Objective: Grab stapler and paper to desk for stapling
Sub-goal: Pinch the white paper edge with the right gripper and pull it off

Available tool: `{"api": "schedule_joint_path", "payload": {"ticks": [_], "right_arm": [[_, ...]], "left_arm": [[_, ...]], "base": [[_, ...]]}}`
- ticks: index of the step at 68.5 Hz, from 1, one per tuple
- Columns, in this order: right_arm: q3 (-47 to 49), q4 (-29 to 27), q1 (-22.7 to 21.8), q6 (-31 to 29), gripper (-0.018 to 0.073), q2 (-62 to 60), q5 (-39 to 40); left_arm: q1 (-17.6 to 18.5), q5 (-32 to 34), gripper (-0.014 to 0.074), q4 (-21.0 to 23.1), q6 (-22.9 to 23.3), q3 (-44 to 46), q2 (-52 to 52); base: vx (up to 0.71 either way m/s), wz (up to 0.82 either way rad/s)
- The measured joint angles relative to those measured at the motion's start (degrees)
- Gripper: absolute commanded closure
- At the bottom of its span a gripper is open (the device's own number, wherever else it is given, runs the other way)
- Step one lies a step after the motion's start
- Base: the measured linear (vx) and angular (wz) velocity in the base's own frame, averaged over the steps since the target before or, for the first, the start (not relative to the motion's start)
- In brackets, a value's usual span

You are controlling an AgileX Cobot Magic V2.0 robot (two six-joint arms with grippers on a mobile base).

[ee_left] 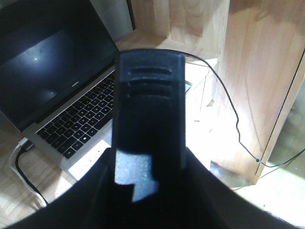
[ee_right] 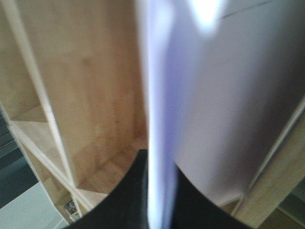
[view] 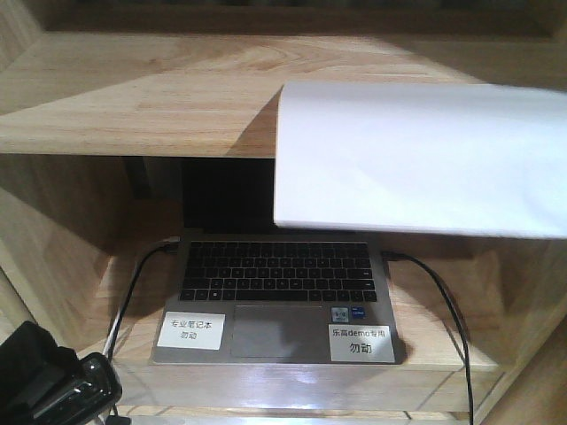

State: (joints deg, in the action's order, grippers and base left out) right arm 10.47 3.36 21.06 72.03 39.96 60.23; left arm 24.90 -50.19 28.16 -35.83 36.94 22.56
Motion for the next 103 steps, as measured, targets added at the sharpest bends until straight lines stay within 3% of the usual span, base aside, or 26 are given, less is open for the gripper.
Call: {"api": "schedule_joint_path", "payload": {"ticks": [25, 64, 103], "right_arm": [[-7.68, 1.95, 0.00, -1.30, 0.0563, -13.69, -3.80], [-11.91, 3.47, 0.00, -1.30, 0.0562, -34.06, -22.78], [-11.91, 6.39, 0.00, -1.42, 0.0561, -38.55, -22.41]], "left_arm": [[0.00, 0.00, 0.0603, 0.00, 0.00, 0.00, 0.00], [0.00, 0.00, 0.0603, 0.00, 0.00, 0.00, 0.00], [0.00, 0.00, 0.0603, 0.00, 0.00, 0.00, 0.00]], "base": [[0.00, 0.00], [0.00, 0.00], [0.00, 0.00]]}}
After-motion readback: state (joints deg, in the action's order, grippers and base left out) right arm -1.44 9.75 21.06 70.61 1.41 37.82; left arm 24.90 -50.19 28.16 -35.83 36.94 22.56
